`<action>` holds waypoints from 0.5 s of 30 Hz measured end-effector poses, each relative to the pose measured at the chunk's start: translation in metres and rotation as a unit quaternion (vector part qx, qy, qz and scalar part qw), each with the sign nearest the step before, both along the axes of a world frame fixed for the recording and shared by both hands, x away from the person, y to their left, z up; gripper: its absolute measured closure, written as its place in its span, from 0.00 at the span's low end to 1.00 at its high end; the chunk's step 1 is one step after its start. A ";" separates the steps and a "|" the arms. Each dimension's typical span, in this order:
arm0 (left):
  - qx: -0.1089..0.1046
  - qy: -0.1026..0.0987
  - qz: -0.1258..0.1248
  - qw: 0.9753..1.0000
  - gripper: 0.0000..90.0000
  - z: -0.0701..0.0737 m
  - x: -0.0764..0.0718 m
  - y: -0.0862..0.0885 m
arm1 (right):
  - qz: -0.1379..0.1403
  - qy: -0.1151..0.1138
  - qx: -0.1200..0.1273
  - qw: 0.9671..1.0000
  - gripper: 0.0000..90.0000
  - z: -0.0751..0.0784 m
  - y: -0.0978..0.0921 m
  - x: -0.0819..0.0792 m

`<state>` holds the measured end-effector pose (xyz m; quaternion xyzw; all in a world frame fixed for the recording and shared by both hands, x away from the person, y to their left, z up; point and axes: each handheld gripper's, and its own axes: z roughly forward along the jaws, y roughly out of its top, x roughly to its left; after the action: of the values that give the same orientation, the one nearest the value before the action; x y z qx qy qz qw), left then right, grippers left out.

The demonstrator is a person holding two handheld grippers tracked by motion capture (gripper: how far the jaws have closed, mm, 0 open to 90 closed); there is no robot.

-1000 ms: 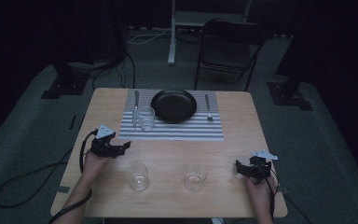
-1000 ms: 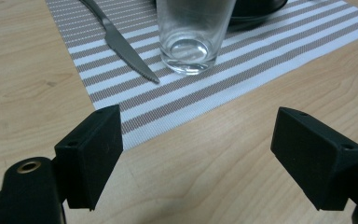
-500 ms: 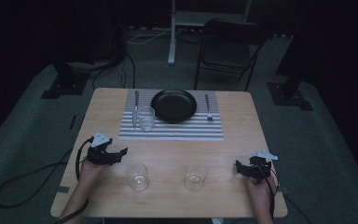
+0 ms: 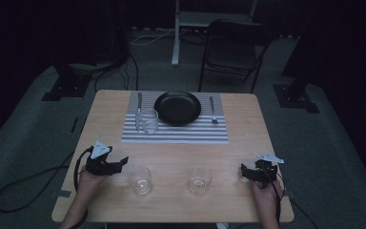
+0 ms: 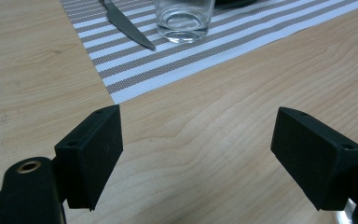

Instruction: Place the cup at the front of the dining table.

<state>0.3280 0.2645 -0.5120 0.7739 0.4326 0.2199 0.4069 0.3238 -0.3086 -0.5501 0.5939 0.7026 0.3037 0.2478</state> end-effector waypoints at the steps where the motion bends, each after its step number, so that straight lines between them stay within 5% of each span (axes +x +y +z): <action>1: -0.002 -0.001 0.001 1.000 0.19 0.000 -0.001 0.001 | 0.000 0.000 0.000 1.000 0.14 0.000 0.000 0.000; 15: -0.003 -0.005 0.044 0.999 0.19 -0.008 -0.018 0.023 | 0.000 0.000 0.000 1.000 0.14 0.000 0.000 0.000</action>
<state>0.3099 0.2871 -0.5200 0.7520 0.4646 0.2400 0.4013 0.3238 -0.3086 -0.5501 0.5940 0.7025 0.3038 0.2478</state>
